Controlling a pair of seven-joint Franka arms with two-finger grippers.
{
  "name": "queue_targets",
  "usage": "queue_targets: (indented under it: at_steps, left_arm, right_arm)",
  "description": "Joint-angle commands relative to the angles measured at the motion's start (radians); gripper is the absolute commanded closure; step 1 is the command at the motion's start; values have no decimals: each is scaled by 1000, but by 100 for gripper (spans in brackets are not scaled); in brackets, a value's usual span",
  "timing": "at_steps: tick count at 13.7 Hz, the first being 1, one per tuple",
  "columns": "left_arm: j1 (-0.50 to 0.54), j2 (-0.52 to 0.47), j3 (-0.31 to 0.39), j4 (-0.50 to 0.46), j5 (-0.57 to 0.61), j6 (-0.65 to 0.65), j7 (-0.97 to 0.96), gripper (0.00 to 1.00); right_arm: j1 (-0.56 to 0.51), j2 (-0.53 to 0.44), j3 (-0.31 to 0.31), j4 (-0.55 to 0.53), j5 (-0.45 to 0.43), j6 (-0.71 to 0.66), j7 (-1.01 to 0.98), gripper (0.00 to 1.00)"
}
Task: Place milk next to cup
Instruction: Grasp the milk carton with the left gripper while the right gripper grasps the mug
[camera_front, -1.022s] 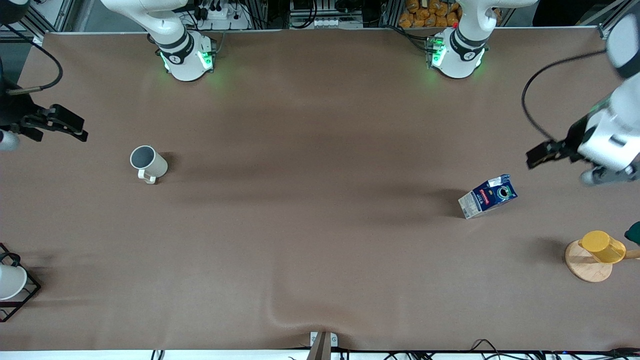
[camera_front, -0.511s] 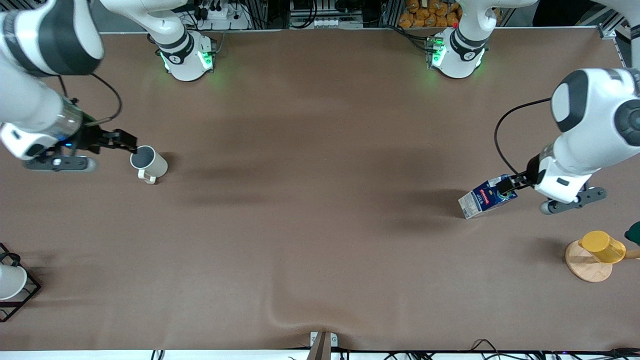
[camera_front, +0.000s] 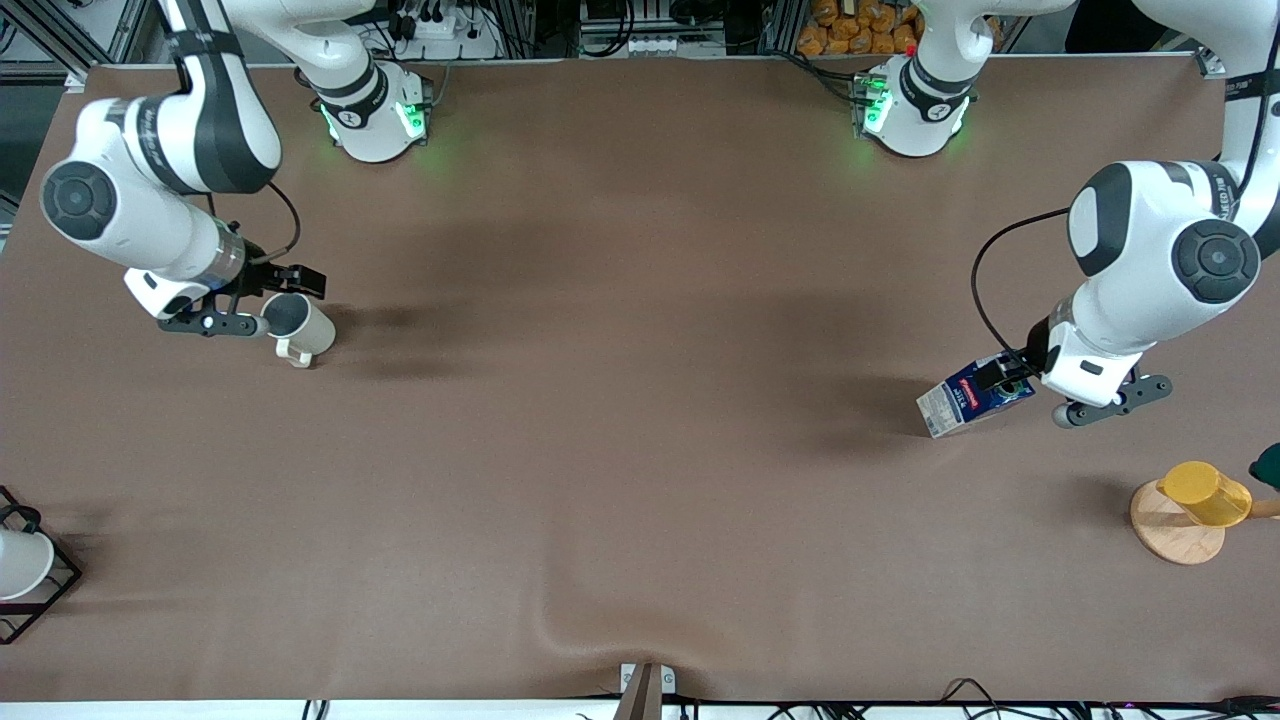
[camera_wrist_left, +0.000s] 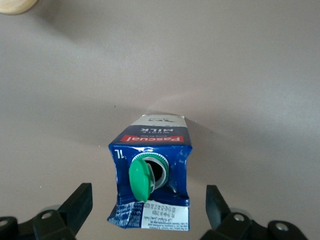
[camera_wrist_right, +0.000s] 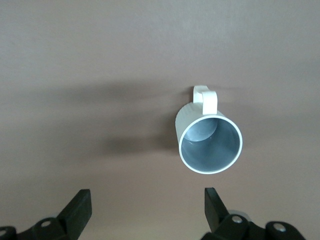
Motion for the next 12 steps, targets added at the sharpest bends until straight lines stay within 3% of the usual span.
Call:
queue_targets:
  at_steps: [1,6,8,9,12]
  left_arm:
    - [9,-9,-7,-23,11,33,-31,0]
    - [21,30,-7,-22,6,62,-29,0]
    - [21,37,-8,-17,3,66,-29,0]
    - [21,39,-8,-14,3,66,-29,0]
    - [27,34,-8,-22,3,60,-17,0]
  right_arm:
    - [-17,75,5,-15,20,95,-11,0]
    - [-29,230,4,-16,20,232,-39,0]
    - [-57,239,4,-15,12,240,-51,0]
    - [-58,239,4,-15,11,240,-51,11]
    - [-58,239,4,-16,11,235,-51,86]
